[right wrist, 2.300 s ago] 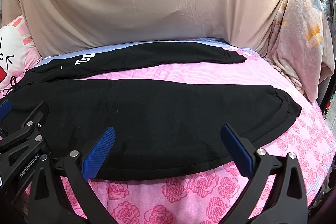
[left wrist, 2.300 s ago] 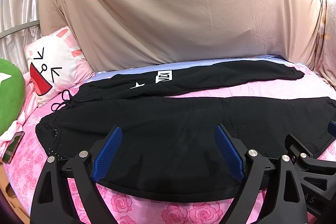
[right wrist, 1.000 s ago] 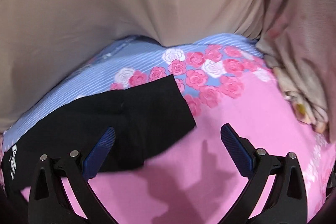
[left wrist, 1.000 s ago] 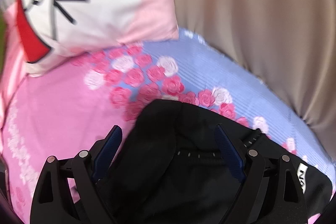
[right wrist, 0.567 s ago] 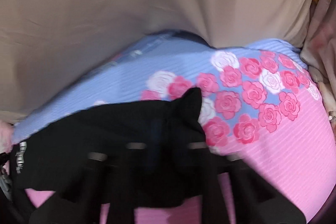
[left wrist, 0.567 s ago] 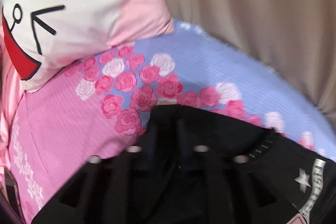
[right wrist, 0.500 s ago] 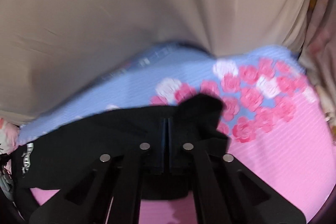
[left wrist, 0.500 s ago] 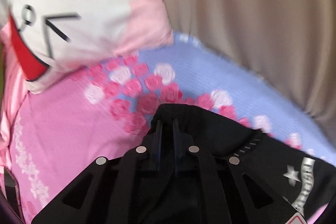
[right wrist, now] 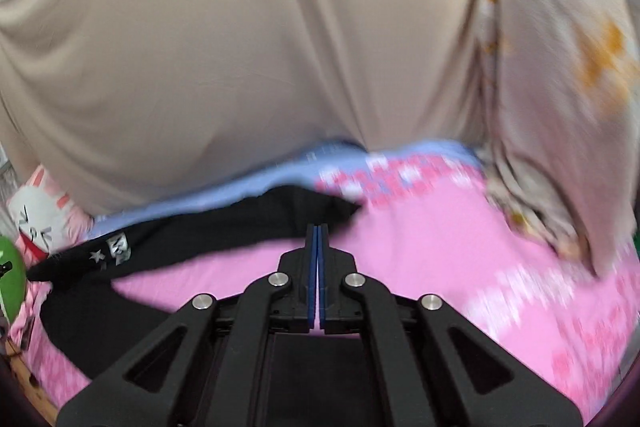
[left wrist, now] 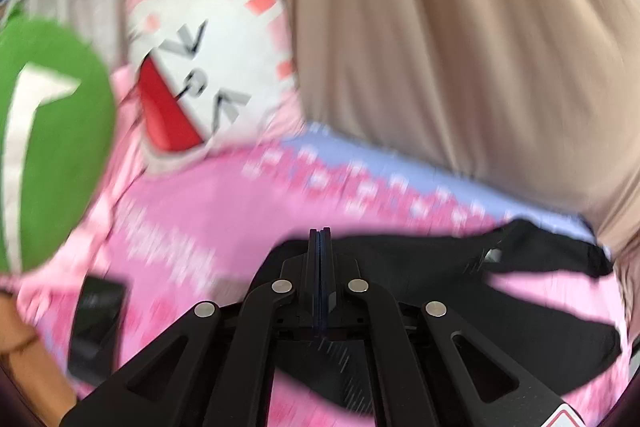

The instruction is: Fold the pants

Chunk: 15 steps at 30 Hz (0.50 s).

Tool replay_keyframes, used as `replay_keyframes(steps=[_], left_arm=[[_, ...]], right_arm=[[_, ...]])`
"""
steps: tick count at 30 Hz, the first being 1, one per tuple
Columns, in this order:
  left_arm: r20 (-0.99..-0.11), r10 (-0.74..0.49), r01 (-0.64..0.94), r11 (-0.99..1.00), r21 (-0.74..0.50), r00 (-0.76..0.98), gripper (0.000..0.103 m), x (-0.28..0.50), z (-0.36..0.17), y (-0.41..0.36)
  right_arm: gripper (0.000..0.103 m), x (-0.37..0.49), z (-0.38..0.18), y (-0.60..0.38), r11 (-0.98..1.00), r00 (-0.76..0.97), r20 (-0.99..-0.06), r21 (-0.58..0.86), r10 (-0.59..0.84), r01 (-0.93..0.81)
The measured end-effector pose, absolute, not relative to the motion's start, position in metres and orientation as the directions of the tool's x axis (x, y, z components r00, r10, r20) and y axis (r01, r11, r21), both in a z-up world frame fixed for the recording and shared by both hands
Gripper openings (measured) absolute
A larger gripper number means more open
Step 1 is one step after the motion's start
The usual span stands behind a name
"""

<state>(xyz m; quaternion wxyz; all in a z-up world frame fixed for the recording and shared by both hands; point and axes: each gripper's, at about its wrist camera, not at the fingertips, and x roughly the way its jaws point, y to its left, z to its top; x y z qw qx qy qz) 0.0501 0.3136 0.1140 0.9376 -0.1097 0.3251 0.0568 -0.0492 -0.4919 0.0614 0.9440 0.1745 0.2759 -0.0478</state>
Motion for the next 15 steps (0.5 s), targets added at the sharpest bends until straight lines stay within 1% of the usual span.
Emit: replay_keyframes(steps=[2,4,5,6,7,8,9,10,11,12,15], left_arm=[[-0.653,0.000,-0.172,0.964,-0.200,0.758,0.000,0.037,0.097,0.318],[-0.682,-0.078,-0.162,0.946,-0.281,0.728,0.013,0.042,0.077,0.315],[-0.684,-0.110,-0.162,0.933,-0.321,0.721,0.031,0.047,0.070,0.312],[-0.682,-0.142,-0.160,0.919,-0.360,0.717,0.052,0.050,0.065,0.307],[-0.677,-0.177,-0.168,0.896,-0.411,0.714,0.059,0.056,0.058,0.300],[-0.672,-0.200,-0.178,0.876,-0.449,0.713,0.064,0.060,0.051,0.292],[-0.672,-0.222,-0.188,0.857,-0.480,0.707,0.068,0.064,0.043,0.287],[-0.682,-0.258,-0.211,0.826,-0.523,0.684,0.069,0.072,0.031,0.278],[-0.685,-0.284,-0.220,0.806,-0.549,0.670,0.071,0.077,0.024,0.274],[-0.690,-0.317,-0.235,0.780,-0.580,0.651,0.073,0.083,0.015,0.271],[-0.716,-0.389,-0.333,0.689,-0.644,0.580,0.073,0.111,-0.015,0.263]], right_arm=[[0.004,-0.061,0.045,-0.489,0.930,0.815,-0.579,0.289,-0.018,0.226],[0.004,-0.066,0.029,-0.485,0.913,0.805,-0.594,0.340,0.021,0.227],[0.005,-0.067,0.025,-0.482,0.906,0.805,-0.593,0.356,0.030,0.229],[0.006,-0.066,0.021,-0.478,0.900,0.807,-0.587,0.381,0.057,0.213],[0.007,-0.066,0.019,-0.470,0.896,0.809,-0.582,0.397,0.078,0.198],[0.011,-0.066,0.017,-0.460,0.895,0.809,-0.581,0.404,0.093,0.188],[0.023,-0.064,0.014,-0.447,0.899,0.803,-0.586,0.402,0.108,0.173],[0.032,-0.067,0.013,-0.437,0.904,0.802,-0.586,0.397,0.116,0.159],[0.048,-0.069,0.014,-0.428,0.910,0.803,-0.584,0.387,0.120,0.146],[0.055,-0.068,0.013,-0.418,0.920,0.799,-0.588,0.370,0.126,0.127],[0.056,-0.061,0.013,-0.397,0.930,0.789,-0.594,0.356,0.154,0.086]])
